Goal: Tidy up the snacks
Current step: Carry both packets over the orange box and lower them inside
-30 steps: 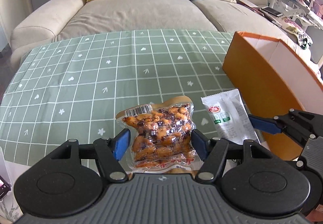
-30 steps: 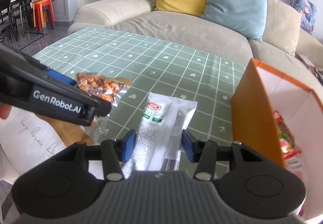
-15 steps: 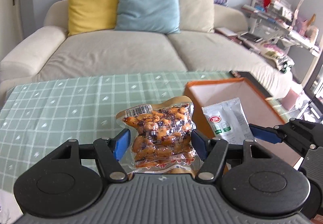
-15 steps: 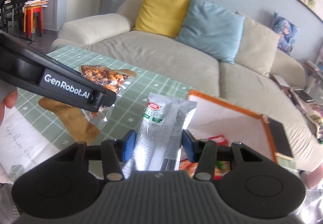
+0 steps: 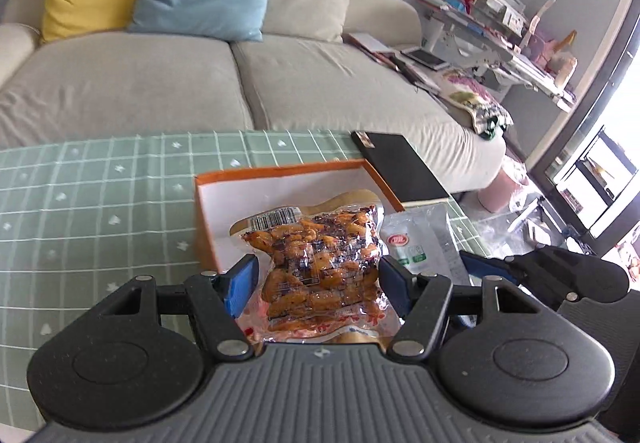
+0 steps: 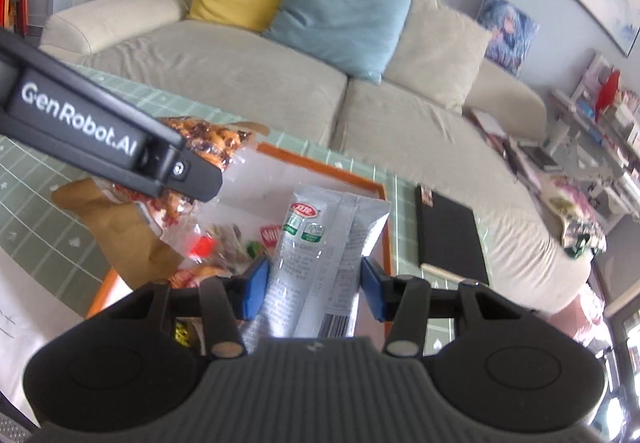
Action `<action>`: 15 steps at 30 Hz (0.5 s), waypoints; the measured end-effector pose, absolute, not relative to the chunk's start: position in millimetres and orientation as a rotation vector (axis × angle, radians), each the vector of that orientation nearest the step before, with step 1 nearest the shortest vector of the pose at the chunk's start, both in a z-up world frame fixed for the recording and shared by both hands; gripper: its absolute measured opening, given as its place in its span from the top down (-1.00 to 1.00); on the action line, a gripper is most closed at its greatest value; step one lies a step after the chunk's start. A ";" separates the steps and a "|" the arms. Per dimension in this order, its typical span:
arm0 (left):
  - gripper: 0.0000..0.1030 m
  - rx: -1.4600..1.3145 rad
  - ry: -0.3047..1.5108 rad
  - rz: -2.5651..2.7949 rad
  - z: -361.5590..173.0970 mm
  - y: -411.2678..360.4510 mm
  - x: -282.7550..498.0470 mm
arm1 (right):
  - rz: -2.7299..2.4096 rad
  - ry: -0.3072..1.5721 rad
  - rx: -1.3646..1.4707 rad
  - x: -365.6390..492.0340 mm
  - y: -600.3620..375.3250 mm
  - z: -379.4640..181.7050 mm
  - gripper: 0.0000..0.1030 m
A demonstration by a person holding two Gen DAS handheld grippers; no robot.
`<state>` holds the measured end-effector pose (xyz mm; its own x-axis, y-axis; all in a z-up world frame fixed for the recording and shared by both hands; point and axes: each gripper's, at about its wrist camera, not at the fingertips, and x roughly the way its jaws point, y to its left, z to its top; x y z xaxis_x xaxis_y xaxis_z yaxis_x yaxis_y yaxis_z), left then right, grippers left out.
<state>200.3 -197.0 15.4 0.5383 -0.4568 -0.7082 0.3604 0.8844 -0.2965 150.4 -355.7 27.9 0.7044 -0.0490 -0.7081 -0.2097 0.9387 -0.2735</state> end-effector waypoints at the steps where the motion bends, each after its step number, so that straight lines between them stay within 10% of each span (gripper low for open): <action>1: -0.47 -0.116 0.886 -0.493 11.9 -203.6 206.2 | 0.095 0.819 -0.339 155.3 -363.2 22.1 0.07; 15: -0.47 0.210 1.033 -0.493 -48.4 -266.0 234.0 | 0.164 1.004 -0.306 185.3 -383.5 -43.8 0.07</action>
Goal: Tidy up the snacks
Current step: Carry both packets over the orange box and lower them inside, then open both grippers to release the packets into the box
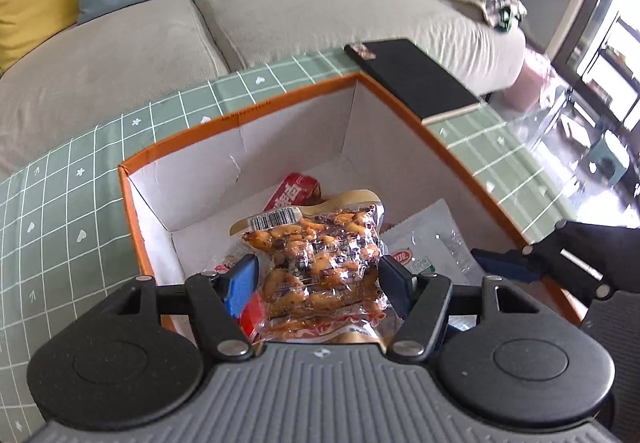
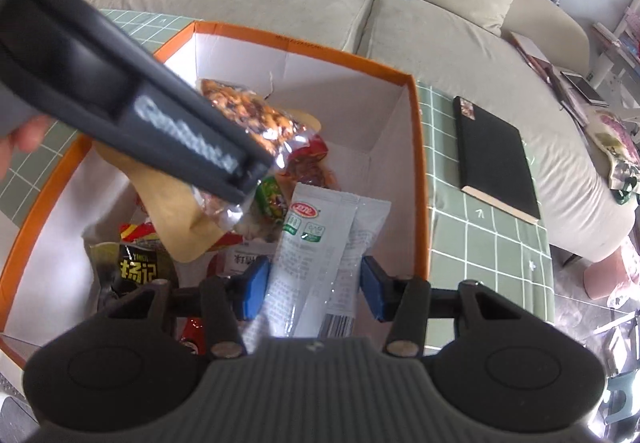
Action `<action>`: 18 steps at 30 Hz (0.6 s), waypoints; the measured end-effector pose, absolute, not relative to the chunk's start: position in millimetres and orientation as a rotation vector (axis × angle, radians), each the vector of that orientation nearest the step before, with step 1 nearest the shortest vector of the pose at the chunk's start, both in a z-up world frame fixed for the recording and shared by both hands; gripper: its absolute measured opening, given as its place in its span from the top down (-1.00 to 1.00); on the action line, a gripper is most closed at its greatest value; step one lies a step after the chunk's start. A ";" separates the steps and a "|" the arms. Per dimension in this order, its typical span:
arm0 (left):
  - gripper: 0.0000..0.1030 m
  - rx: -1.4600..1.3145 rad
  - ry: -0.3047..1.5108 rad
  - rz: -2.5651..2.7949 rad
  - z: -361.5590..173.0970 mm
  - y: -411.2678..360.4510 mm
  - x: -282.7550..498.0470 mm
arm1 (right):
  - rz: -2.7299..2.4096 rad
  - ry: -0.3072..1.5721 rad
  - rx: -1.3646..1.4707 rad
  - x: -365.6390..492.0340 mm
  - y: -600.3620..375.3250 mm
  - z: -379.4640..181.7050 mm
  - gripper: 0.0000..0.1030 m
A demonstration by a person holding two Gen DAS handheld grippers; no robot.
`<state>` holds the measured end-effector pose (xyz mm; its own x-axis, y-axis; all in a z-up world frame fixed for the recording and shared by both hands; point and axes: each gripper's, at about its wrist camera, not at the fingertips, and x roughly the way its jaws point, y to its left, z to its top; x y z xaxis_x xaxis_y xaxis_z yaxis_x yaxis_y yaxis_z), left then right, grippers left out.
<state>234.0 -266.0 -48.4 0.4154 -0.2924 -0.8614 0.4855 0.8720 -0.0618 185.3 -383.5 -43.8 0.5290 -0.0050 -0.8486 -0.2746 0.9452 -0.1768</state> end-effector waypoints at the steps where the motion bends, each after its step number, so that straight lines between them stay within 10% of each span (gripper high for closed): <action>1: -0.47 0.226 1.042 -0.490 -51.5 -267.5 233.4 | 0.169 1.006 -0.315 186.3 -382.4 -46.5 0.07; 18: -0.48 0.303 1.101 -0.530 -74.9 -274.0 241.7 | 0.200 1.039 -0.411 188.8 -368.6 -64.7 0.05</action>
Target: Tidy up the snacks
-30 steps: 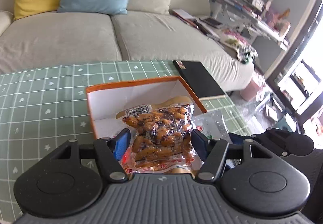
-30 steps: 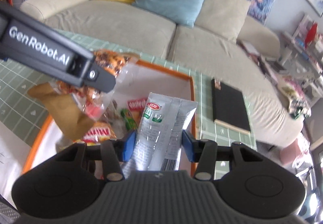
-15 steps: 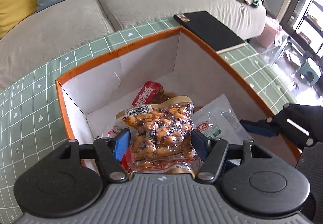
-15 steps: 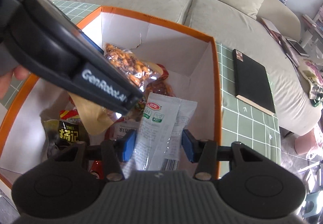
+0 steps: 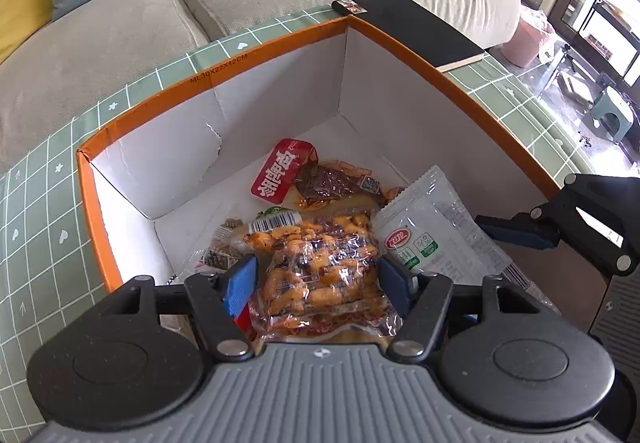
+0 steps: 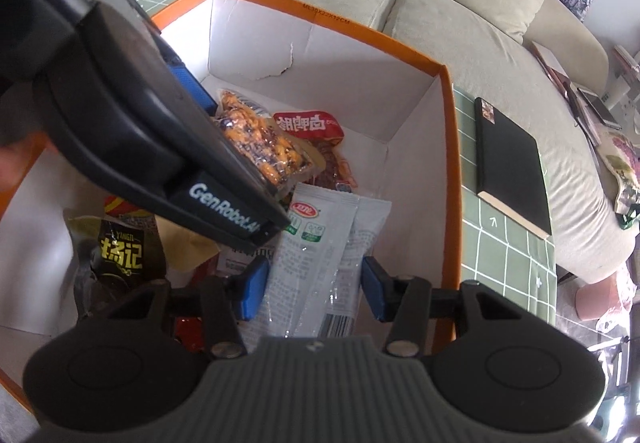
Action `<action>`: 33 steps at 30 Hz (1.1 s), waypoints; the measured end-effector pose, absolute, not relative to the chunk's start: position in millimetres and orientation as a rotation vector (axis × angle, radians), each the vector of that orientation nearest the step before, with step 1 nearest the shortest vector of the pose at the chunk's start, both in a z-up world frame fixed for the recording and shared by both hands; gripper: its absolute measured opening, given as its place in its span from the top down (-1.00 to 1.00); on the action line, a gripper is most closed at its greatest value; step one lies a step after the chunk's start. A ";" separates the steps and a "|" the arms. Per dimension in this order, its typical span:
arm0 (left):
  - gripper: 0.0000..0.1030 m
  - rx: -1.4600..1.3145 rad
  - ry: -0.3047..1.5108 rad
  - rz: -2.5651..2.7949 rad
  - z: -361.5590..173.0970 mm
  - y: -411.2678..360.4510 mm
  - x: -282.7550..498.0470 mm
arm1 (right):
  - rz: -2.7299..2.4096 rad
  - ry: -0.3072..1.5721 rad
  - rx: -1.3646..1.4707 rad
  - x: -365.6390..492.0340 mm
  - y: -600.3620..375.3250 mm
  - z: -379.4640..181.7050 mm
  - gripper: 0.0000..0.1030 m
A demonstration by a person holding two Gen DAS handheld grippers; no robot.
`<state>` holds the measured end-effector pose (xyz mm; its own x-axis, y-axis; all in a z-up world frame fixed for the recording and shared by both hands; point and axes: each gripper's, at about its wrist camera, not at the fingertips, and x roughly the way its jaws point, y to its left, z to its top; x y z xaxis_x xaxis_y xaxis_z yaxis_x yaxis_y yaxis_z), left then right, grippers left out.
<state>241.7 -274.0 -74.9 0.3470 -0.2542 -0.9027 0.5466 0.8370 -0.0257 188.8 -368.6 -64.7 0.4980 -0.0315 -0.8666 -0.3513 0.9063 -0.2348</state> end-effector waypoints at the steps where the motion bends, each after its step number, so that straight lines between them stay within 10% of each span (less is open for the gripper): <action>1: -0.46 0.307 1.102 -0.533 -75.0 -273.8 242.0 | 0.202 1.042 -0.414 188.6 -368.1 -64.7 0.04; 5: -0.52 0.322 1.081 -0.531 -69.8 -271.8 240.7 | 0.201 1.055 -0.407 187.0 -367.9 -62.8 0.03; 11: -0.62 0.307 1.033 -0.529 -42.2 -257.3 234.5 | 0.216 1.113 -0.336 191.5 -366.8 -46.8 -0.72; 33: -0.71 0.171 0.511 -0.305 106.9 -88.9 94.8 | -0.046 0.667 0.066 68.2 -307.9 129.4 -0.90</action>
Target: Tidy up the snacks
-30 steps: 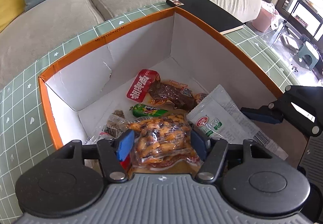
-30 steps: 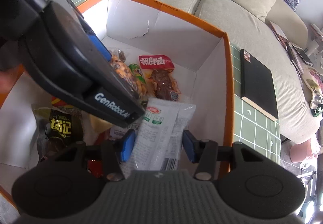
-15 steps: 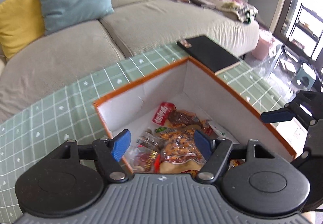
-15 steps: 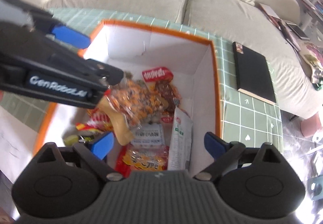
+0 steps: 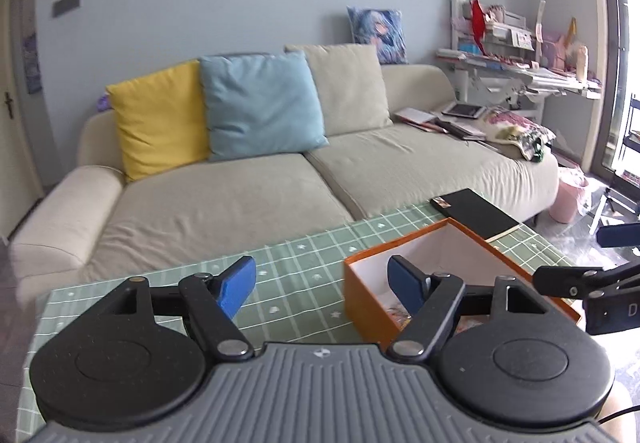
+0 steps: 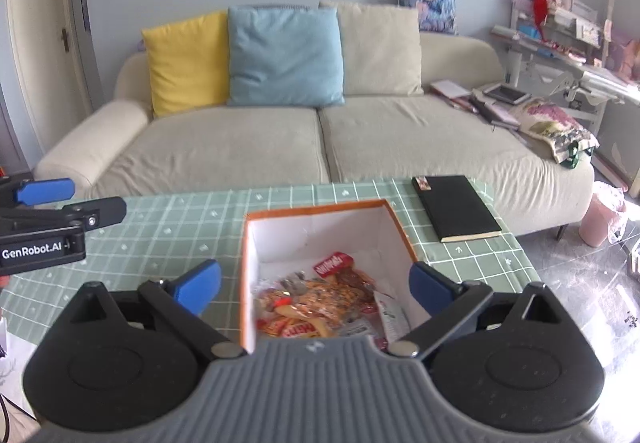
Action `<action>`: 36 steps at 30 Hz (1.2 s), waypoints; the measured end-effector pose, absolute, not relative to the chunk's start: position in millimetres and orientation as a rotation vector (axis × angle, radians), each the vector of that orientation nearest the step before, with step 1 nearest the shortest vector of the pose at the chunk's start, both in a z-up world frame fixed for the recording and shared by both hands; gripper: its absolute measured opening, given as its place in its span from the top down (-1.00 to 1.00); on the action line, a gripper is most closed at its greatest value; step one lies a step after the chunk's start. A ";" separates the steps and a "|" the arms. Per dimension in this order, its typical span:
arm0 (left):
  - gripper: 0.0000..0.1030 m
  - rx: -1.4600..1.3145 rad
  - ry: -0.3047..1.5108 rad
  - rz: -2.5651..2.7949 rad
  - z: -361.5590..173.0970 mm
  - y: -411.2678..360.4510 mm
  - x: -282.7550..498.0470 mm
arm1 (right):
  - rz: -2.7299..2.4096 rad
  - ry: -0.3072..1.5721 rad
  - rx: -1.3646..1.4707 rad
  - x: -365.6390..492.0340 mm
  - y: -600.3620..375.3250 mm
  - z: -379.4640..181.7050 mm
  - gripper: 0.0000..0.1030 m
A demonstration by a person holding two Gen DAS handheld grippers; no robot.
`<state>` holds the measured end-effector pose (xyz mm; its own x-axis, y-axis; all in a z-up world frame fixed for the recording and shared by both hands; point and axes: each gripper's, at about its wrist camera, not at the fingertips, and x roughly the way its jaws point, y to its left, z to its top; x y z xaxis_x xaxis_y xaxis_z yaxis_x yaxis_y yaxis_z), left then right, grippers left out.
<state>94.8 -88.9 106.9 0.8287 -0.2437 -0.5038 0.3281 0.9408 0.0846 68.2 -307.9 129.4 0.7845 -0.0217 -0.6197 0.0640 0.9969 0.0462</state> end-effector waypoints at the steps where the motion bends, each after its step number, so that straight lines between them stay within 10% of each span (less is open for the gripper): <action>1: -0.71 0.167 0.500 -0.286 107.0 -81.5 85.3 | -0.056 0.642 0.060 55.4 -299.6 130.4 -0.90; 36: -0.74 0.093 0.681 -0.096 23.6 -2.7 -4.4 | -0.151 0.590 -0.006 -47.0 -174.0 56.9 -0.93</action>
